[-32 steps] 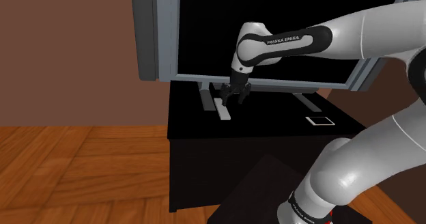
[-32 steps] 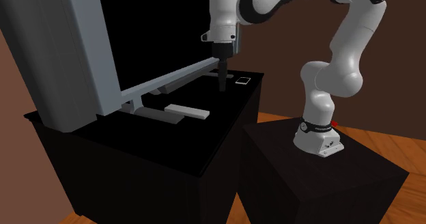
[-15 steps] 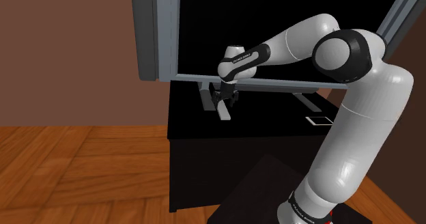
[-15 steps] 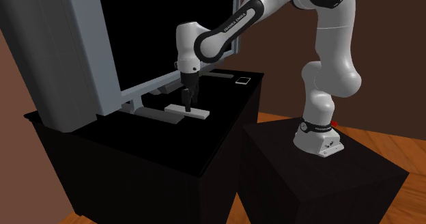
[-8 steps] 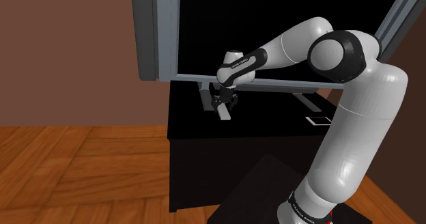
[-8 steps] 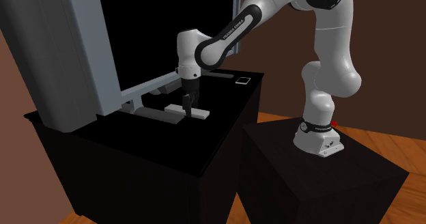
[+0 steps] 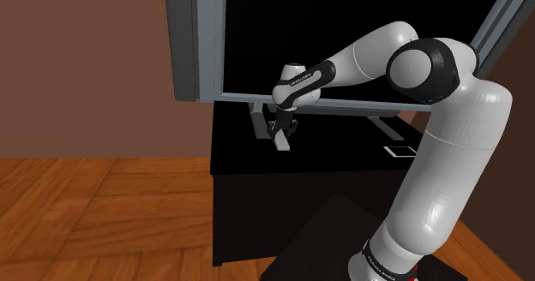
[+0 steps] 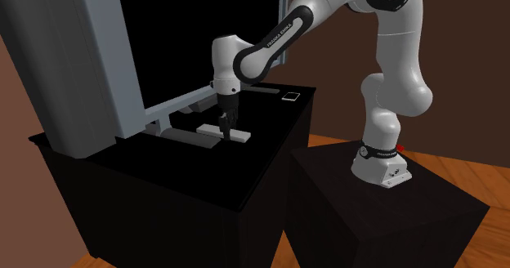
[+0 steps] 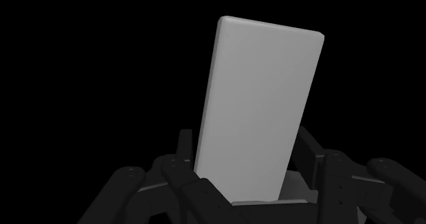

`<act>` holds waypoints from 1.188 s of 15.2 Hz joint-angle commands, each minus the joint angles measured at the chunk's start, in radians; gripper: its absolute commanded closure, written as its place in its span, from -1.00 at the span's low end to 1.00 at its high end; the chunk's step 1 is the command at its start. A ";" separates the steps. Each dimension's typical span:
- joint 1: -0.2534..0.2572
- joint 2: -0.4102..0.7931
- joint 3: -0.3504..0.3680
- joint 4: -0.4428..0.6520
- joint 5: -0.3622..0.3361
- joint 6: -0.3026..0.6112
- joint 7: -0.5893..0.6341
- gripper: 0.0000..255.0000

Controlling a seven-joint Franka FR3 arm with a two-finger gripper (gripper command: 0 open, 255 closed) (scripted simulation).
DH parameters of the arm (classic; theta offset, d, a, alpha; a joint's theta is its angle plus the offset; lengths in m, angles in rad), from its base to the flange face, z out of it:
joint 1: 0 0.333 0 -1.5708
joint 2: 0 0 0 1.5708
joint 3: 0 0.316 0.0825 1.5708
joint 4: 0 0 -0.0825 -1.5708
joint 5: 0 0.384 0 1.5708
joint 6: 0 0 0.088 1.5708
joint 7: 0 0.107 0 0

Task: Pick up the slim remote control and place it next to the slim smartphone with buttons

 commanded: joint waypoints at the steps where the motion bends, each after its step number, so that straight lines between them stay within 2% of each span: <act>1: 0.000 0.000 0.001 0.000 0.000 0.000 0.000 1.00; 6: 0.000 0.001 0.000 0.000 0.000 0.000 -0.001 1.00; 18: 0.003 -0.084 -0.002 0.066 -0.015 -0.150 0.010 1.00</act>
